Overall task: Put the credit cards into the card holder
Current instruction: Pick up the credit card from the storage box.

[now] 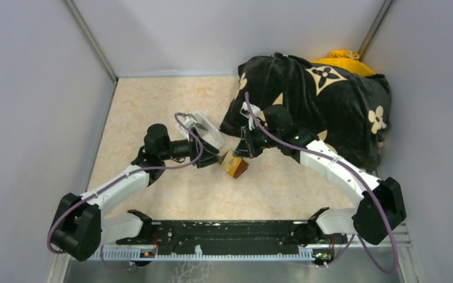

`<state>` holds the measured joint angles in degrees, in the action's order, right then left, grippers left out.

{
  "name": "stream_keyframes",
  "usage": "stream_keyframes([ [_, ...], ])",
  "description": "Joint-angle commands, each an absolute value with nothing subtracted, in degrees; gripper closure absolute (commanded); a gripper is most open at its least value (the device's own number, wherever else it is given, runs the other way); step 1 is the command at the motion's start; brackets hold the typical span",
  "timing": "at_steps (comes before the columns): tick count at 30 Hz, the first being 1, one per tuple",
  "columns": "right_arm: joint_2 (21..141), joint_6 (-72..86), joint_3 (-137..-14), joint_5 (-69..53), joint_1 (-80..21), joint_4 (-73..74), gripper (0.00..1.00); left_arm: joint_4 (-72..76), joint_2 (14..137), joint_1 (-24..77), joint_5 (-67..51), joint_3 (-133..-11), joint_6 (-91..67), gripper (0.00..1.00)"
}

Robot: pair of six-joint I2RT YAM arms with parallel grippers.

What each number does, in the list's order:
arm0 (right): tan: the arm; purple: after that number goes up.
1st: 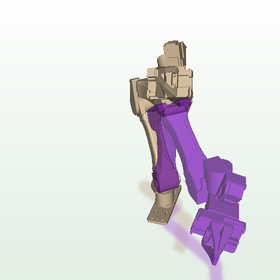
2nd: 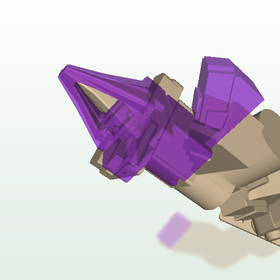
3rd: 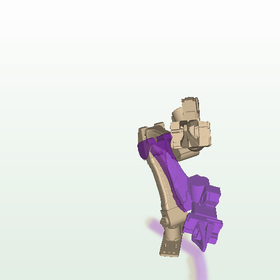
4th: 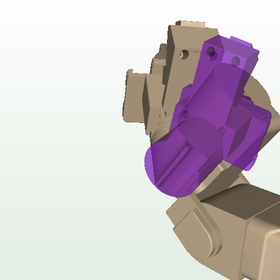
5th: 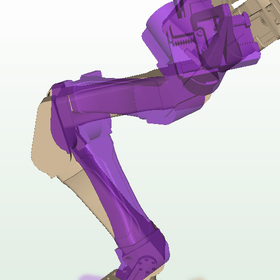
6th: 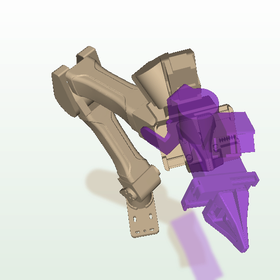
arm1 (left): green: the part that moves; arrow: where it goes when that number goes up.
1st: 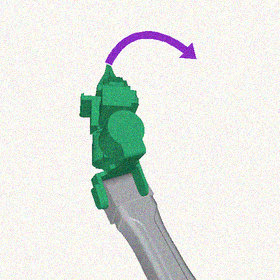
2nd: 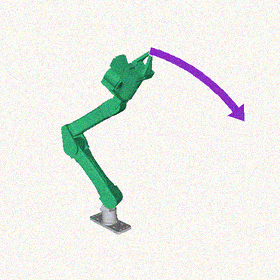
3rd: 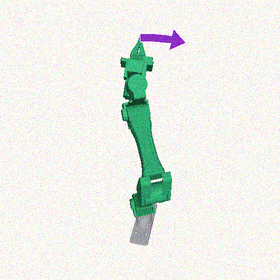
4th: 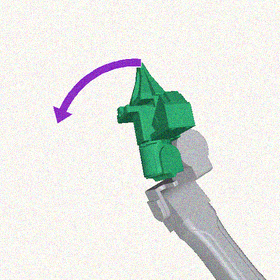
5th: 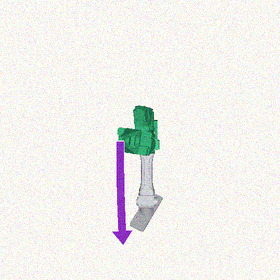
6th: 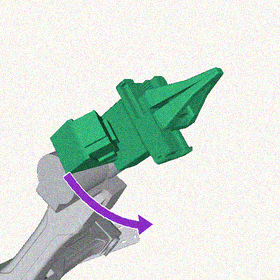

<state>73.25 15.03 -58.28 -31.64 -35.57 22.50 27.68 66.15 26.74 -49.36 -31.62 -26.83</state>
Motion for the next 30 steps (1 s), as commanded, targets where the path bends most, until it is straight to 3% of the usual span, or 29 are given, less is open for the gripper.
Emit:
stream_keyframes([
  [1,71.13,17.79,-58.02,-38.70,-34.34,15.43,1.00,21.28,68.27,29.55,-51.25,-35.29,-19.20,0.32],
  [10,73.37,19.39,-57.78,-43.42,-33.51,12.08,1.00,21.01,71.38,30.15,-51.67,-36.13,-17.87,0.35],
  [19,76.76,19.65,-58.15,-45.17,-32.68,11.09,1.00,21.77,74.93,30.29,-55.68,-37.87,-17.81,0.62],
  [26,78.71,20.49,-58.45,-46.41,-30.54,9.90,1.00,22.50,77.10,30.39,-58.43,-38.23,-18.54,1.00],
  [29,79.20,20.46,-58.80,-45.84,-29.22,10.06,1.00,22.58,77.27,30.24,-58.56,-38.17,-18.57,1.00],
  [30,79.03,20.48,-58.82,-45.14,-28.70,10.08,0.92,22.63,77.20,30.24,-58.23,-38.16,-18.69,1.00],
])
